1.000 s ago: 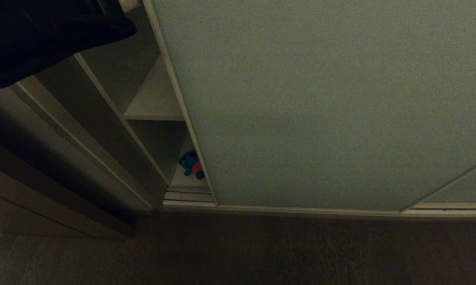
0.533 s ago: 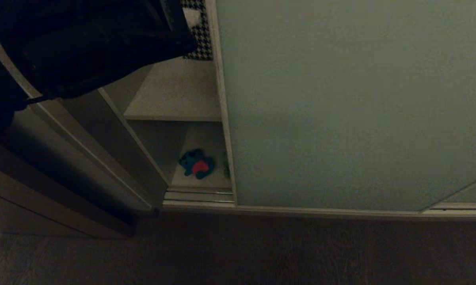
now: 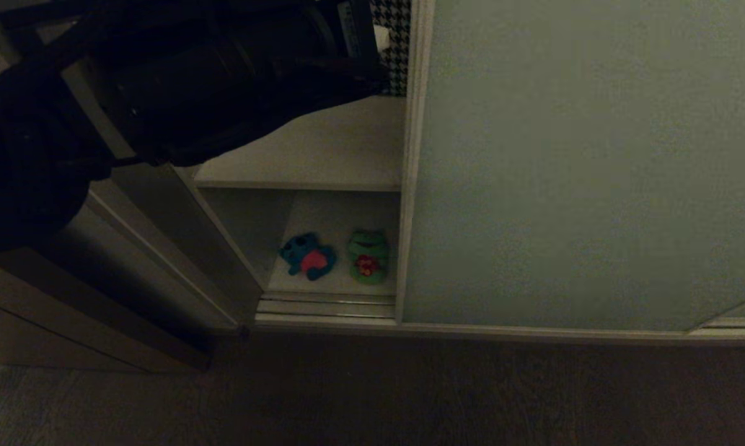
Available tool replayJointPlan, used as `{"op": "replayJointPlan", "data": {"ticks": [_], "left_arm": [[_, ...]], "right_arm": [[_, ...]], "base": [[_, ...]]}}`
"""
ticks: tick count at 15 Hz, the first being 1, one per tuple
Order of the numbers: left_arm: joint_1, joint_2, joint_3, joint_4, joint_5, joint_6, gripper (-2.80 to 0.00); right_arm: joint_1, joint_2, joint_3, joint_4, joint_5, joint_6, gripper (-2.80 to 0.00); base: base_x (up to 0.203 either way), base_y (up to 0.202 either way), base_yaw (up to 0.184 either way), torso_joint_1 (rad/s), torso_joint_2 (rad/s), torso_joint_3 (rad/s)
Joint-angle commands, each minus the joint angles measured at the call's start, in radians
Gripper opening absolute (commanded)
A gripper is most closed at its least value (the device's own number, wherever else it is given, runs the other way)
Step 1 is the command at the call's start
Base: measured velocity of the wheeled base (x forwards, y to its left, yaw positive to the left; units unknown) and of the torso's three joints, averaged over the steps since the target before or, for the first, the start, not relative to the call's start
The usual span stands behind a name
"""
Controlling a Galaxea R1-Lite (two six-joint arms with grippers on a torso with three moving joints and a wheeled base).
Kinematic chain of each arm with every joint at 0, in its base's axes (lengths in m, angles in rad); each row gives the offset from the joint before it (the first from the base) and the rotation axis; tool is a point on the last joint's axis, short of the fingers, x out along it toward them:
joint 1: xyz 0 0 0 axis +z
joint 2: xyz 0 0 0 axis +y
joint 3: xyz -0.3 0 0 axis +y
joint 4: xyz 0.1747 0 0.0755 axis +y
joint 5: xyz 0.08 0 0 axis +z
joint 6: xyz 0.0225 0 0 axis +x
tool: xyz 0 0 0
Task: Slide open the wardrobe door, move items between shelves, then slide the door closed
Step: Open the door
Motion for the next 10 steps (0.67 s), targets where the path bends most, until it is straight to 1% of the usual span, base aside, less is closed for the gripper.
{"op": "replayJointPlan", "data": {"ticks": [1,3,4,5,6,7,8,10], "left_arm": [[0.044,-0.006,-0.023,0.006,0.009,-0.001,-2.80],[0.152,-0.050,-0.038,0.069,0.008,0.001,-2.80],[0.217,-0.098,-0.035,0.159,0.006,0.000,-2.80],[0.253,-0.150,-0.021,0.243,0.007,0.001,-2.80],[0.272,-0.211,0.010,0.286,0.010,0.005,-2.80],[0.286,-0.279,0.055,0.309,0.013,0.010,-2.80],[0.302,-0.356,0.125,0.326,0.017,0.017,-2.80],[0.363,-0.527,0.325,0.361,0.024,0.029,-2.80]], "right_arm": [[0.000,0.000,0.000,-0.001,0.000,0.000,-2.80],[0.000,0.000,0.000,-0.001,0.000,0.000,-2.80],[0.001,0.000,0.000,-0.001,0.000,0.000,-2.80],[0.001,0.000,0.000,-0.001,0.000,0.000,-2.80],[0.000,0.000,0.000,-0.001,0.000,0.000,-2.80],[0.000,0.000,0.000,-0.001,0.000,0.000,-2.80],[0.001,0.000,0.000,-0.001,0.000,0.000,-2.80],[0.000,0.000,0.000,-0.001,0.000,0.000,-2.80]], "base": [[0.000,0.000,0.000,0.000,0.00,0.000],[0.000,0.000,0.000,0.000,0.00,0.000],[0.000,0.000,0.000,0.000,0.00,0.000],[0.000,0.000,0.000,0.000,0.00,0.000],[0.000,0.000,0.000,0.000,0.00,0.000],[0.000,0.000,0.000,0.000,0.00,0.000],[0.000,0.000,0.000,0.000,0.00,0.000],[0.000,0.000,0.000,0.000,0.00,0.000]]}}
